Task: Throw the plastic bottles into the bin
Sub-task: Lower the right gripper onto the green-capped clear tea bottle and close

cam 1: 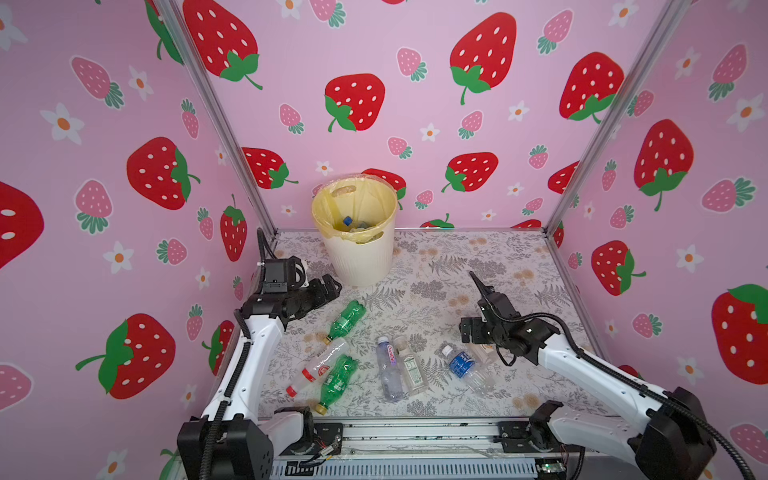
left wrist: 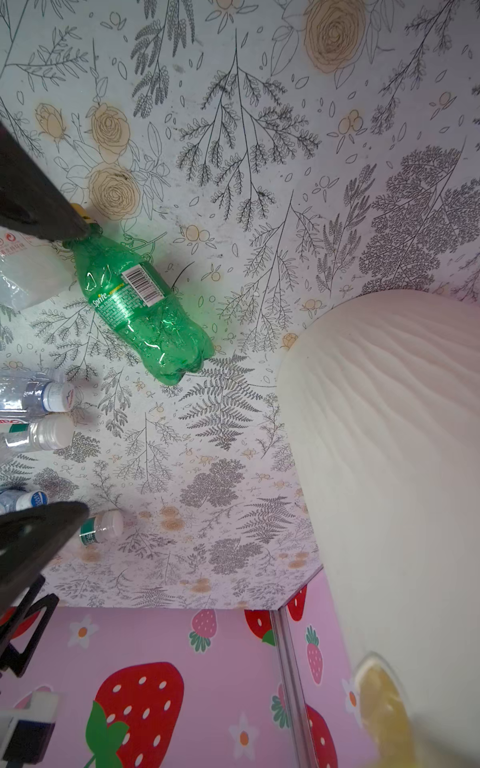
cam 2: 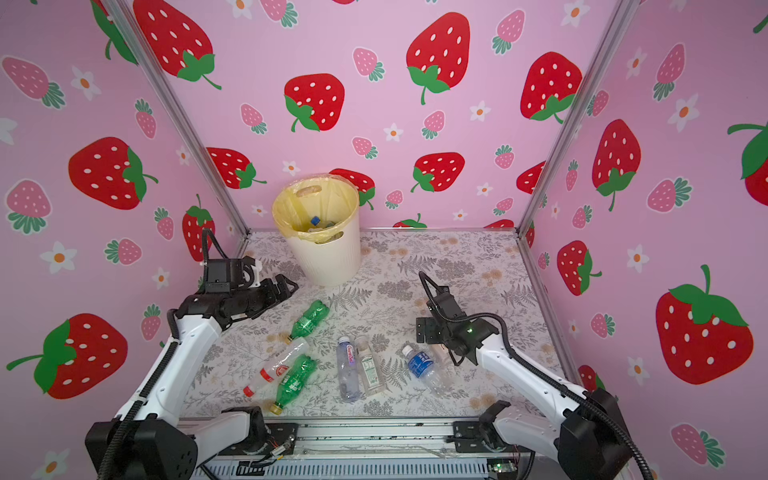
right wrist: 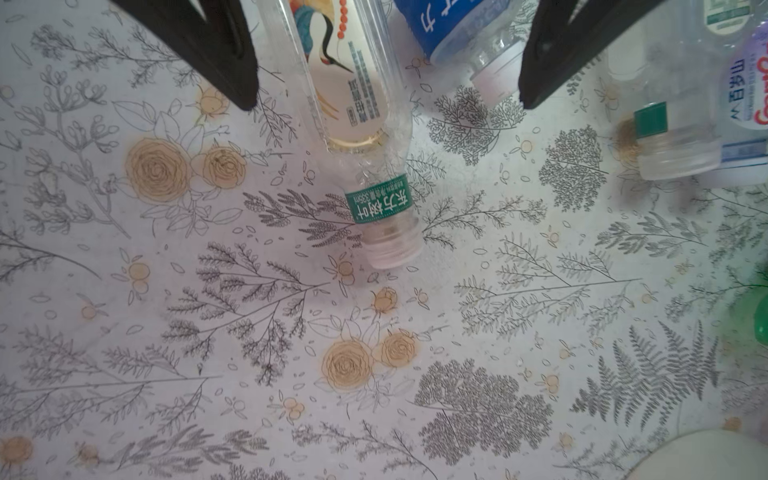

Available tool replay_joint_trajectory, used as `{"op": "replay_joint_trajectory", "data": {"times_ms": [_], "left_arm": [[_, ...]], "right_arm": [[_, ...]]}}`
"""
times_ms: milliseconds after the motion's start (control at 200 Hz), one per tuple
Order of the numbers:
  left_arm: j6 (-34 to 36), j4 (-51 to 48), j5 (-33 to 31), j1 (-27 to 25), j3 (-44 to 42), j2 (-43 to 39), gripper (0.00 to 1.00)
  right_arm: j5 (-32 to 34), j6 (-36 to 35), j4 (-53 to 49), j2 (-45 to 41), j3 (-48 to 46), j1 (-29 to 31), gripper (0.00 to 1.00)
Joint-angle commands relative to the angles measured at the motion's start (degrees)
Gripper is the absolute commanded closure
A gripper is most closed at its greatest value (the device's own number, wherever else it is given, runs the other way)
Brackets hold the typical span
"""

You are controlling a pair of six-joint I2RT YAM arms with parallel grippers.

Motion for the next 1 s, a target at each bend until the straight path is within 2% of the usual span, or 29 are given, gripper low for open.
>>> {"op": "replay_joint_trajectory", "data": {"times_ms": [0,996], "left_arm": [[-0.45,0.79,1.36,-0.17,0.09,0.69,0.01],[-0.3,0.7,1.27,-0.23,-0.25,-0.89,0.01]], "right_arm": [[1.6,2.4,-0.88,-1.34,-0.99,-0.19,0.01],[2.12,5.03,4.3,-2.78,-10.34,-0.27,0.01]]}}
